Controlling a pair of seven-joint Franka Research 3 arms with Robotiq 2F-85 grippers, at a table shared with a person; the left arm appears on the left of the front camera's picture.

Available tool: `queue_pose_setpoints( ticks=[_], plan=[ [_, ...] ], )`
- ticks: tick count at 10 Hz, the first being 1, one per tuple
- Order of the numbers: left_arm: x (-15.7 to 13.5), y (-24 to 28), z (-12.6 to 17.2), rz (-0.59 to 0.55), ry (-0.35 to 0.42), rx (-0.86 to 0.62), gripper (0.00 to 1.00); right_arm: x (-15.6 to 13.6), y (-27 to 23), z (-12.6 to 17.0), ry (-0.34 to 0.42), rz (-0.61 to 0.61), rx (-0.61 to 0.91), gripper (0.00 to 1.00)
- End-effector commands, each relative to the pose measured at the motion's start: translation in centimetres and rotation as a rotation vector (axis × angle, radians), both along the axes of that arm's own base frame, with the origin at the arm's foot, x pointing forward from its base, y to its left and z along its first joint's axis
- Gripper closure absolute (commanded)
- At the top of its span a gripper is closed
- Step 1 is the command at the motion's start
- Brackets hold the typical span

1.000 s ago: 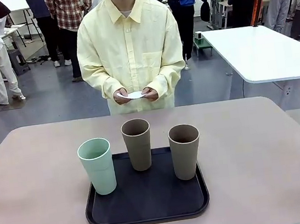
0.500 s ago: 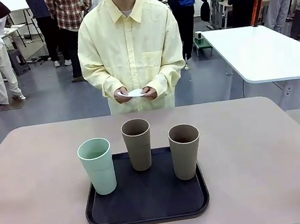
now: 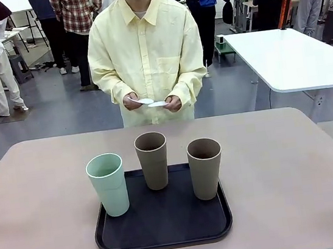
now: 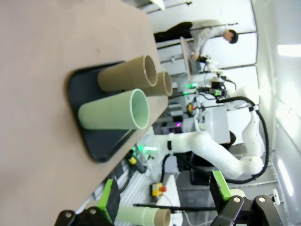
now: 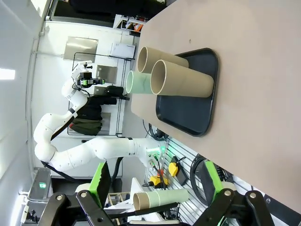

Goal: Place coasters on the table and set cups on them.
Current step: Pick up one Reusable plastic cup and place it on a coaster set by the human.

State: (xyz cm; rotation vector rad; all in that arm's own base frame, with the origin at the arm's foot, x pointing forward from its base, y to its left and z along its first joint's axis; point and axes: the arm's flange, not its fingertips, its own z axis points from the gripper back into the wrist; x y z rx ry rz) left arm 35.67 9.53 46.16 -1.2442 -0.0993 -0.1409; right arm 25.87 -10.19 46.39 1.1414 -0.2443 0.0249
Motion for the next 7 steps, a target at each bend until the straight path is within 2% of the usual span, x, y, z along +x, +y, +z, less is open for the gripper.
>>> queue_pose_setpoints(
  ticks=[1, 7],
  plan=[
    [0.14, 0.16, 0.17, -0.004, -0.011, -0.006, 0.00, 0.22, 0.03, 0.06, -0.012, 0.004, 0.016, 0.00],
    [0.14, 0.16, 0.17, -0.004, -0.011, -0.006, 0.00, 0.22, 0.03, 0.06, -0.012, 0.004, 0.016, 0.00]
  ],
)
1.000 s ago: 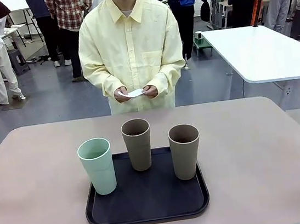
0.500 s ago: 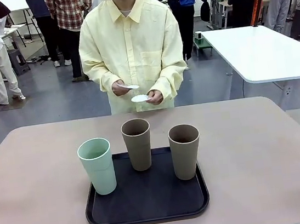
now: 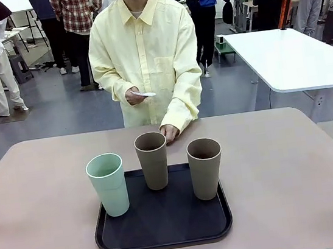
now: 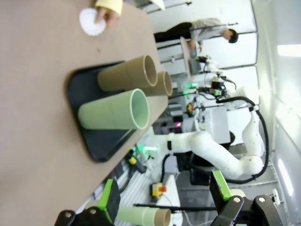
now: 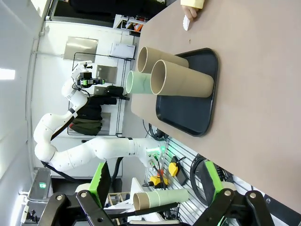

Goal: Place coasters on the table and set cups on them.
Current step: Pick up one Reusable plastic cup and place it on a coaster set by the human.

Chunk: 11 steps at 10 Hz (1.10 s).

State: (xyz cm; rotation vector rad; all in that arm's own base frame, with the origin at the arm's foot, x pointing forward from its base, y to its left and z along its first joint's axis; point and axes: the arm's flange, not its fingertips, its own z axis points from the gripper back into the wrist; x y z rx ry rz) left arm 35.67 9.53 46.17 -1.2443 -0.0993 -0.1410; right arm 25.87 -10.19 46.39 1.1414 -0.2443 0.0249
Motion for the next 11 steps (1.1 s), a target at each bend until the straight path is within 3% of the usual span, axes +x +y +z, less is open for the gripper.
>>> queue_pose_setpoints(
  ticks=[1, 11],
  plan=[
    [0.14, 0.16, 0.17, -0.004, -0.011, -0.006, 0.00, 0.22, 0.03, 0.06, -0.012, 0.004, 0.016, 0.00],
    [0.14, 0.16, 0.17, -0.004, -0.011, -0.006, 0.00, 0.22, 0.03, 0.06, -0.012, 0.004, 0.016, 0.00]
  ],
)
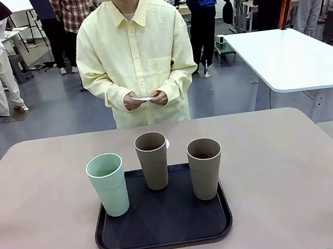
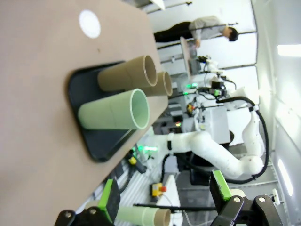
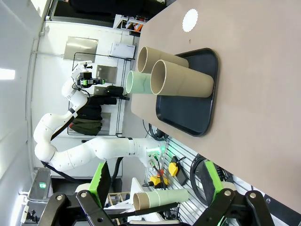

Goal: Place coasters on the table and set cups on them.
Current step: Pick up one Reusable plastic cup and place it on a coaster set by the human.

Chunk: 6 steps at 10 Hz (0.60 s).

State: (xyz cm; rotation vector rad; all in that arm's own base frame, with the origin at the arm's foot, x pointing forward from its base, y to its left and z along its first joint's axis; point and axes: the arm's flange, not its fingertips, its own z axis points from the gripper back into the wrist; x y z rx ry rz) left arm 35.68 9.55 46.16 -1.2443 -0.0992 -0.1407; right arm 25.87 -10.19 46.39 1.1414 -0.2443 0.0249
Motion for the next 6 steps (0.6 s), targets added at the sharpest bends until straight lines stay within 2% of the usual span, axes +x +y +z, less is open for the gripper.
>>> queue_pose_setpoints(
  ticks=[1, 4, 5, 6],
  plan=[
    [0.1, 0.1, 0.2, -0.004, -0.011, -0.006, 0.00, 0.2, 0.0, 0.1, -0.012, 0.004, 0.016, 0.00],
    [0.1, 0.1, 0.2, -0.004, -0.011, -0.006, 0.00, 0.0, 0.0, 0.0, 0.000, 0.000, 0.000, 0.00],
    [0.1, 0.1, 0.2, -0.004, -0.011, -0.006, 0.00, 1.8, 1.2, 1.4, -0.118, 0.045, -0.068, 0.00],
    [0.1, 0.1, 0.2, -0.004, -0.011, -0.006, 0.00, 3.7, 2.9, 3.1, -0.193, 0.043, -0.155, 0.00]
  ],
)
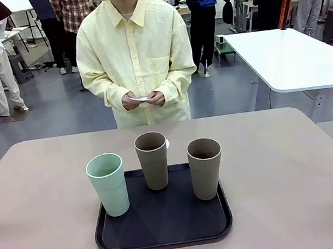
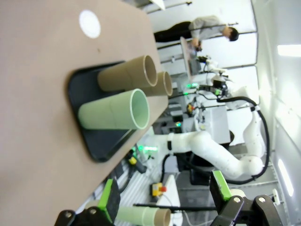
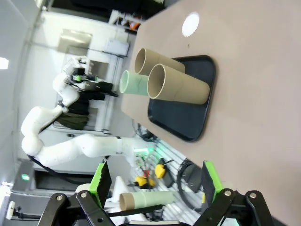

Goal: Place coasters on the table and set cups on them.
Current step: Pick up one Reusable plastic cup and place it on a coaster set by the human.

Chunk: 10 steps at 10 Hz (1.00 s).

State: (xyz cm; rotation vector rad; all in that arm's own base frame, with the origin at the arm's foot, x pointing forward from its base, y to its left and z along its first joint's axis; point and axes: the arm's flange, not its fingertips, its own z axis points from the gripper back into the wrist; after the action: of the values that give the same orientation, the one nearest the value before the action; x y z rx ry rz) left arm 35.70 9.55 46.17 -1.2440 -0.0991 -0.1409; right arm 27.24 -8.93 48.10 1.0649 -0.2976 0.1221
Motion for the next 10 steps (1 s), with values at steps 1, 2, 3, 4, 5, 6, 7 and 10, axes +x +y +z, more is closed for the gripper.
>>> queue_pose_setpoints(
  ticks=[1, 2, 3, 4, 5, 6, 7, 10],
  plan=[
    [0.1, 0.1, 0.2, -0.004, -0.011, -0.007, 0.00, 3.7, 3.6, 2.9, -0.233, 0.088, -0.177, 0.00],
    [0.1, 0.1, 0.2, -0.004, -0.011, -0.007, 0.00, 4.7, 5.6, 4.2, -0.375, 0.223, -0.260, 0.00],
    [0.1, 0.1, 0.2, -0.004, -0.011, -0.007, 0.00, 6.2, 7.5, 4.7, -0.505, 0.332, -0.352, 0.00],
    [0.1, 0.1, 0.2, -0.004, -0.011, -0.007, 0.00, 7.3, 9.5, 4.0, -0.577, 0.453, -0.383, 0.00],
    [0.1, 0.1, 0.2, -0.004, -0.011, -0.007, 0.00, 8.1, 12.1, 3.1, -0.649, 0.600, -0.428, 0.00],
    [0.1, 0.1, 0.2, -0.004, -0.011, -0.007, 0.00, 8.6, 13.8, 2.1, -0.639, 0.692, -0.493, 0.00],
    [0.1, 0.1, 0.2, -0.004, -0.011, -0.007, 0.00, 8.9, 14.8, 1.4, -0.628, 0.743, -0.532, 0.00],
    [0.1, 0.1, 0.2, -0.004, -0.011, -0.007, 0.00, 9.2, 16.9, -0.1, -0.712, 0.791, -0.663, 0.00]
  ],
)
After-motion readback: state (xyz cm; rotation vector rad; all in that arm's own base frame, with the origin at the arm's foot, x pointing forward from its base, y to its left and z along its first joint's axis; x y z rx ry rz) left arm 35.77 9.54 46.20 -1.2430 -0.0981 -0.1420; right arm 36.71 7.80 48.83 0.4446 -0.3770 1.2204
